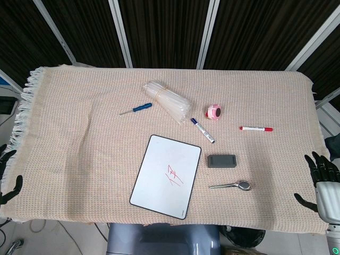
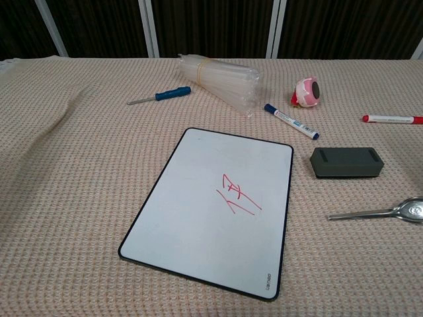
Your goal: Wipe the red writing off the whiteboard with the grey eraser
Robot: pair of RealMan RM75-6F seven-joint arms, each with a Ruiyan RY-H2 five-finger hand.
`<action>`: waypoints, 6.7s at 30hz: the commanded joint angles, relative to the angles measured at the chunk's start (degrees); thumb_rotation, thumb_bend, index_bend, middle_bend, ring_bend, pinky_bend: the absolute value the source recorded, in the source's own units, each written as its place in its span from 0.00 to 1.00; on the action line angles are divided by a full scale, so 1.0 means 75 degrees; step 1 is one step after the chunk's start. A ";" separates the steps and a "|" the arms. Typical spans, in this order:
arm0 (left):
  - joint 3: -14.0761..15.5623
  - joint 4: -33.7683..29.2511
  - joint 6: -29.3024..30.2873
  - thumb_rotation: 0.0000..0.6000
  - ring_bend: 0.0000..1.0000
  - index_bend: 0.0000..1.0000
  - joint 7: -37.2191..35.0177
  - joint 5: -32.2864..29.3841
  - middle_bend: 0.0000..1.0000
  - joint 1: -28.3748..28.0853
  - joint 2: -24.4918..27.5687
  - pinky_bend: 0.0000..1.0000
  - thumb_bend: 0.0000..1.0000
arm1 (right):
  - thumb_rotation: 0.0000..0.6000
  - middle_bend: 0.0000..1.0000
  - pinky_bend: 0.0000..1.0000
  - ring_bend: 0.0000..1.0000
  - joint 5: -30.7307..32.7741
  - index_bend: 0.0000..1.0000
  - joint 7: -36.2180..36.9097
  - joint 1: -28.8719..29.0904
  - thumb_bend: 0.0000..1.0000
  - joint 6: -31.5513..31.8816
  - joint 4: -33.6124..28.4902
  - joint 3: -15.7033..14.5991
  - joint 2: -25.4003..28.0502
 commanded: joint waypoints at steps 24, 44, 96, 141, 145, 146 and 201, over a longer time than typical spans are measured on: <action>-0.0001 -0.0039 -0.0025 1.00 0.00 0.16 -0.0026 -0.0039 0.02 0.0003 0.0026 0.00 0.42 | 1.00 0.00 0.13 0.02 0.0039 0.00 0.0190 0.0023 0.13 -0.0099 -0.0027 -0.0017 0.0067; -0.0032 -0.0073 -0.0037 1.00 0.00 0.15 -0.0036 -0.0070 0.02 -0.0013 0.0023 0.00 0.42 | 1.00 0.03 0.13 0.02 0.0142 0.00 0.0448 0.0667 0.13 -0.1452 -0.0256 -0.0124 0.0334; -0.0144 -0.0176 -0.0272 1.00 0.00 0.16 0.0090 -0.0505 0.02 -0.0076 0.0061 0.00 0.42 | 1.00 0.35 0.33 0.31 0.4002 0.36 -0.1670 0.4727 0.29 -0.5915 0.1364 0.0708 -0.2436; -0.0149 -0.0250 -0.0350 1.00 0.00 0.16 0.0091 -0.0616 0.02 -0.0078 0.0086 0.00 0.42 | 1.00 0.48 0.51 0.44 0.4879 0.52 -0.2580 0.6019 0.48 -0.5638 0.0794 0.0918 -0.3316; -0.0136 -0.0256 -0.0346 1.00 0.00 0.16 0.0071 -0.0597 0.02 -0.0071 0.0092 0.00 0.42 | 1.00 0.48 0.51 0.44 0.4956 0.52 -0.2720 0.6180 0.48 -0.5467 0.0944 0.0947 -0.3755; -0.0134 -0.0257 -0.0347 1.00 0.00 0.16 0.0068 -0.0595 0.02 -0.0070 0.0092 0.00 0.42 | 1.00 0.48 0.51 0.44 0.4975 0.52 -0.2741 0.6206 0.48 -0.5412 0.0997 0.0953 -0.3873; -0.0138 -0.0240 -0.0350 1.00 0.00 0.16 0.0148 -0.0607 0.02 -0.0084 0.0065 0.00 0.42 | 1.00 0.51 0.52 0.46 0.3600 0.55 -0.3576 0.5444 0.48 -0.4049 0.0013 -0.0442 -0.4797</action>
